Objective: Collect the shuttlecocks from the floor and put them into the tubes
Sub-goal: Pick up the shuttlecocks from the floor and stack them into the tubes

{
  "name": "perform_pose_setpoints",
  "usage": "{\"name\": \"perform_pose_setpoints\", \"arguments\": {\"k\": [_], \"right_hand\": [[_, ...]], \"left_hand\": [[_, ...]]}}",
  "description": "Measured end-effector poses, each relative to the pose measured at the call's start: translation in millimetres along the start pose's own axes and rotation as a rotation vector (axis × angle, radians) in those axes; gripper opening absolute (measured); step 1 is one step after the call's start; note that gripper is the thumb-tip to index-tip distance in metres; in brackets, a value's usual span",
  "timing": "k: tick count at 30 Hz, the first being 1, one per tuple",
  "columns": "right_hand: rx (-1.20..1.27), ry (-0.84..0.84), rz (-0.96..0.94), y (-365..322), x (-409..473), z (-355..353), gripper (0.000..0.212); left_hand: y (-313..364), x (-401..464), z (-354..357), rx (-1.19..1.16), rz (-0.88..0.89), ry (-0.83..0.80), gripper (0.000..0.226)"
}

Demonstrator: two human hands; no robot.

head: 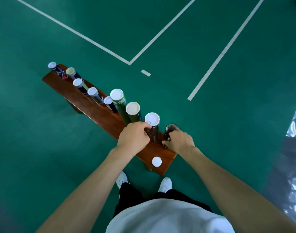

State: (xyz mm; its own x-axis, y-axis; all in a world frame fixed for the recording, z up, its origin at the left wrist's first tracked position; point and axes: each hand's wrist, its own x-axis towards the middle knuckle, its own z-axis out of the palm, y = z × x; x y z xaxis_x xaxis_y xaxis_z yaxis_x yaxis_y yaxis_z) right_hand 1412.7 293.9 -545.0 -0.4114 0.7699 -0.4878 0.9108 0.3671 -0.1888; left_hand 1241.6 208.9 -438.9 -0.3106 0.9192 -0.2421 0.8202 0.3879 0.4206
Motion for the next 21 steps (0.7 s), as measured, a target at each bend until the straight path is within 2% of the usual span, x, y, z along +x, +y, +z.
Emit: {"name": "perform_pose_setpoints", "arguments": {"k": [5, 9, 12, 17, 21], "right_hand": [[0.124, 0.318, -0.035, 5, -28, -16, 0.044], [0.29, 0.486, -0.06, -8, -47, -45, 0.052], [0.384, 0.578, -0.152, -37, -56, -74, 0.046], [0.587, 0.629, -0.336, -123, -61, -122, 0.041], [0.724, 0.584, -0.529, -248, -63, -142, 0.038]], "left_hand": [[-7, 0, -7, -0.009, -0.01, -0.002, 0.038], [-14, 1, -23, -0.041, -0.005, 0.047, 0.034], [-23, 3, -45, -0.059, 0.054, 0.132, 0.03], [-85, -11, -111, -0.158, 0.133, 0.332, 0.029], [-176, -51, -178, -0.192, 0.057, 0.488, 0.034]]}}
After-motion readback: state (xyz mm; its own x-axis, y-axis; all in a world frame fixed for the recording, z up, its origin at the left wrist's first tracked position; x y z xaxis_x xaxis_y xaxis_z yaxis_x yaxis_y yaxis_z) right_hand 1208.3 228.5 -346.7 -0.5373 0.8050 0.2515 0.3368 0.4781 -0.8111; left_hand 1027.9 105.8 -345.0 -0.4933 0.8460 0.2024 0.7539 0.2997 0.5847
